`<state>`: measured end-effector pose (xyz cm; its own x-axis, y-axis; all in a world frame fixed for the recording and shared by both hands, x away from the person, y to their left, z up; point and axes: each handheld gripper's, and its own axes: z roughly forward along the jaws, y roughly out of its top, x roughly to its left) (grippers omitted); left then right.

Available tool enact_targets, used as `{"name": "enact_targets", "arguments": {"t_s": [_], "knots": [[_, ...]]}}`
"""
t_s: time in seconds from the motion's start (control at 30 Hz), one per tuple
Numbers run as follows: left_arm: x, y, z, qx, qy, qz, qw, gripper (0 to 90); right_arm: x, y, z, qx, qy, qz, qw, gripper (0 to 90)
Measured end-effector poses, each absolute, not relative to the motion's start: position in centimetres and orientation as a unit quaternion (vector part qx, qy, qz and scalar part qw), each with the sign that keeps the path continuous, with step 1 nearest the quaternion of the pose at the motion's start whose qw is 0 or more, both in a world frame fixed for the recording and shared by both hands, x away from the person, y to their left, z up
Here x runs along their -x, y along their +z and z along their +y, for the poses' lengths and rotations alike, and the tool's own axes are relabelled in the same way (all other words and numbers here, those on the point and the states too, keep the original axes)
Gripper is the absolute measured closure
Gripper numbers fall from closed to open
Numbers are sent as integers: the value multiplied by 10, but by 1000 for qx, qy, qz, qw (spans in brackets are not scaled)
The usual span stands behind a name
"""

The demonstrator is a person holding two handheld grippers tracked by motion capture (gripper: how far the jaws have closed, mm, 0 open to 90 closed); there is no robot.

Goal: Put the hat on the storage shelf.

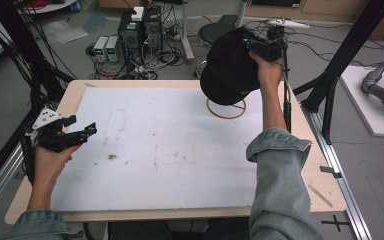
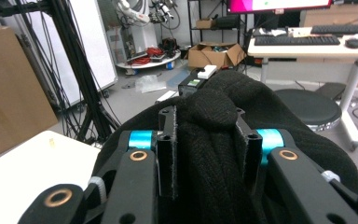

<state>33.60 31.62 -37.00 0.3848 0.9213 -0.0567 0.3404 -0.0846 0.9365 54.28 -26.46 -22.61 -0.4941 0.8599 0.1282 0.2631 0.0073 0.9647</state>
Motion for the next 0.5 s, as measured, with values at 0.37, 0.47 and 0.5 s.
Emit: {"name": "enact_targets", "arguments": {"t_s": [0.37, 0.47, 0.5], "knots": [[-335, -370, 317, -673, 297, 468, 490, 196, -554, -241, -258, -457, 554, 654, 236, 653], [-335, -369, 317, -673, 297, 467, 490, 196, -555, -243, -259, -463, 565, 646, 222, 638], [-335, -369, 317, -674, 296, 466, 490, 196, -555, -244, -259, -463, 566, 646, 220, 634]]}}
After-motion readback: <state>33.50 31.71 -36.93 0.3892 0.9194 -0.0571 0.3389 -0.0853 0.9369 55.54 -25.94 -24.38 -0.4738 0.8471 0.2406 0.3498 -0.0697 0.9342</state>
